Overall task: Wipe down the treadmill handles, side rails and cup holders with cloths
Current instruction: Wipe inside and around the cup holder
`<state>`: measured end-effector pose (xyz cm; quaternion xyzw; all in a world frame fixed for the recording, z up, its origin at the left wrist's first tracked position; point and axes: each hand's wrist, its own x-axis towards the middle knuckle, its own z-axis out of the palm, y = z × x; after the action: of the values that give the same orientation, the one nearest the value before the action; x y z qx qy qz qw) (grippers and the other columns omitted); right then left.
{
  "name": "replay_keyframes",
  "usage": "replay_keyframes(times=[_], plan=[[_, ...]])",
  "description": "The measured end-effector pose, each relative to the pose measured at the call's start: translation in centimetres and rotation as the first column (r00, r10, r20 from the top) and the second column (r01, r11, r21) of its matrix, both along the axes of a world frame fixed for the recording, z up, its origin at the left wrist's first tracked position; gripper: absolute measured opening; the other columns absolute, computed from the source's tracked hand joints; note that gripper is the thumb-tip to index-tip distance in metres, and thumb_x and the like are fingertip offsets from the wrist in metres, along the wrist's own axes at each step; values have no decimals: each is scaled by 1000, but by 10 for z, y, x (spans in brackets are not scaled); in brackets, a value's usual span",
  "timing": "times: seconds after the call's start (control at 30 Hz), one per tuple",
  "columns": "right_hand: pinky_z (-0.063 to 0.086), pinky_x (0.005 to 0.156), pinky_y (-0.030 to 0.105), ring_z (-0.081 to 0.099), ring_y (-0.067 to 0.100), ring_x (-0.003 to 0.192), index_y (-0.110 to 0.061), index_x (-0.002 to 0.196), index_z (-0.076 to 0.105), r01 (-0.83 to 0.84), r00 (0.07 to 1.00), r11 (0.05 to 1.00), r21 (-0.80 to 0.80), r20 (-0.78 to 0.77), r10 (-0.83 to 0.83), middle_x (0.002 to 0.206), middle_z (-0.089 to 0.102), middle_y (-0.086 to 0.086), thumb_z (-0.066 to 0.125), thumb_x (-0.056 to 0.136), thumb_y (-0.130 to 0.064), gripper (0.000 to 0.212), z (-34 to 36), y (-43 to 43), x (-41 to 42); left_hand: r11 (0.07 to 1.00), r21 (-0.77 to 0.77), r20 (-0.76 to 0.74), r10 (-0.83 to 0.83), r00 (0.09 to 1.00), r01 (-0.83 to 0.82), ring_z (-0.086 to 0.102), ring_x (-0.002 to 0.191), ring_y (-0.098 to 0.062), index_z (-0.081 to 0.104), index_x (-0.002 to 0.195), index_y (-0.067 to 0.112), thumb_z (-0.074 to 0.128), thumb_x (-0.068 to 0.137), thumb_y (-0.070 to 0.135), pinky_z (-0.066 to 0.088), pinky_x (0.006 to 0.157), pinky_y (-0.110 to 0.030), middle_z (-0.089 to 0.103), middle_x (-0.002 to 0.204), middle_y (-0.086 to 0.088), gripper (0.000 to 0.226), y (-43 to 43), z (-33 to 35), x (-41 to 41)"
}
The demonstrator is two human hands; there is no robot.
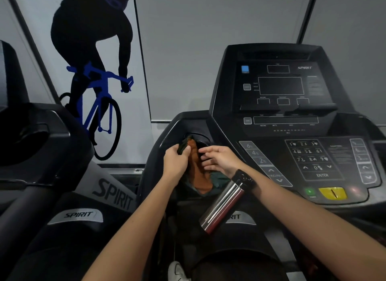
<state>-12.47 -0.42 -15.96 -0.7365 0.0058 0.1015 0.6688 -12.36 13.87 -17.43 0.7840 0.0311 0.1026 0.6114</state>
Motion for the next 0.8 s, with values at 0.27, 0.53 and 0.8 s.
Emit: replay_keyframes(times=[0.27, 0.53, 0.8], plan=[[53, 74, 23, 57, 14, 83, -7, 139, 35, 12, 996, 959, -283, 85, 12, 105, 55, 7, 55, 90, -6, 52, -2, -12, -1, 976, -220, -3, 0, 1000, 0, 62, 88, -19, 62, 96, 13, 48, 96, 22, 51, 79, -33, 66, 90, -4, 16, -1, 24, 0], [51, 67, 18, 56, 16, 103, -20, 148, 10, -119, 979, 917, -380, 109, 172, 142, 40, 2, 66, 83, -16, 86, 7, -17, -4, 918, -372, 0, -145, 989, 134, 65, 93, -24, 64, 88, 19, 45, 98, 18, 52, 87, -40, 68, 93, -7, 21, -12, 32, -7], [52, 56, 18, 60, 9, 66, -16, 138, 26, -64, 983, 933, -353, 137, 119, 87, 56, -1, 75, 75, -24, 81, 6, -21, -7, 867, -454, -28, -243, 970, 204, 64, 89, -21, 64, 90, 14, 42, 99, 23, 51, 87, -40, 67, 93, -8, 26, -22, 37, -6]])
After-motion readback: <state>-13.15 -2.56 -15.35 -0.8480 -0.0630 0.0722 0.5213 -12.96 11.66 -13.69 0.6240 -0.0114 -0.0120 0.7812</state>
